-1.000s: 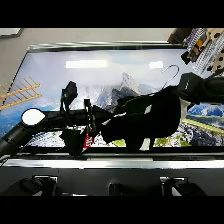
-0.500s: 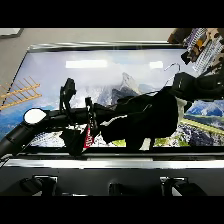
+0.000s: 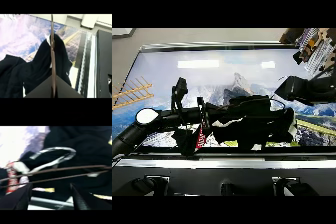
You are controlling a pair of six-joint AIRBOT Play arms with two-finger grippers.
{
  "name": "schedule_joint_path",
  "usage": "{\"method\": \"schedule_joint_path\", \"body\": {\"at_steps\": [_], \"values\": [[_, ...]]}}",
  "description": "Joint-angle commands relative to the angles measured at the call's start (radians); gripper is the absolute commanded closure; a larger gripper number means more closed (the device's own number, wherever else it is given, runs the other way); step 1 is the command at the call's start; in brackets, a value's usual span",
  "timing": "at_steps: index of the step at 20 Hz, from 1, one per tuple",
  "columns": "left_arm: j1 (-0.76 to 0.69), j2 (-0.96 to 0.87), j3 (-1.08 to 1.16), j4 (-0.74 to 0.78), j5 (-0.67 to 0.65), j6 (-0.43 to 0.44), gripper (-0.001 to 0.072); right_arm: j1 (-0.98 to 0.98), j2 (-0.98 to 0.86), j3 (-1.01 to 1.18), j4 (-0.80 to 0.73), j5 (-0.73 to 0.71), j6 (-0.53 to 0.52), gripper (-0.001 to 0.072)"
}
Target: Fold the clothes and pants, and hang the long-sleeved shirts on hangers.
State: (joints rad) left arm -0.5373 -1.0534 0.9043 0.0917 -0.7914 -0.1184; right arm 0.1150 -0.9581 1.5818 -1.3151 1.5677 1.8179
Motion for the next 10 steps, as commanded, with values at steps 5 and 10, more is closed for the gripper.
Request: {"method": "schedule_joint_path", "body": {"at_steps": [5, 10], "values": [[0.0, 0.0, 0.001, 0.002, -0.001, 0.0, 0.0682, -0.001, 0.045, -0.024, -0.656, 0.042, 0.029, 0.0133], [0.0, -0.002, 0.001, 0.002, -0.001, 0.0, 0.0683, -0.001, 0.045, -0.159, -0.705, 0.086, 0.118, 0.0138]]}}
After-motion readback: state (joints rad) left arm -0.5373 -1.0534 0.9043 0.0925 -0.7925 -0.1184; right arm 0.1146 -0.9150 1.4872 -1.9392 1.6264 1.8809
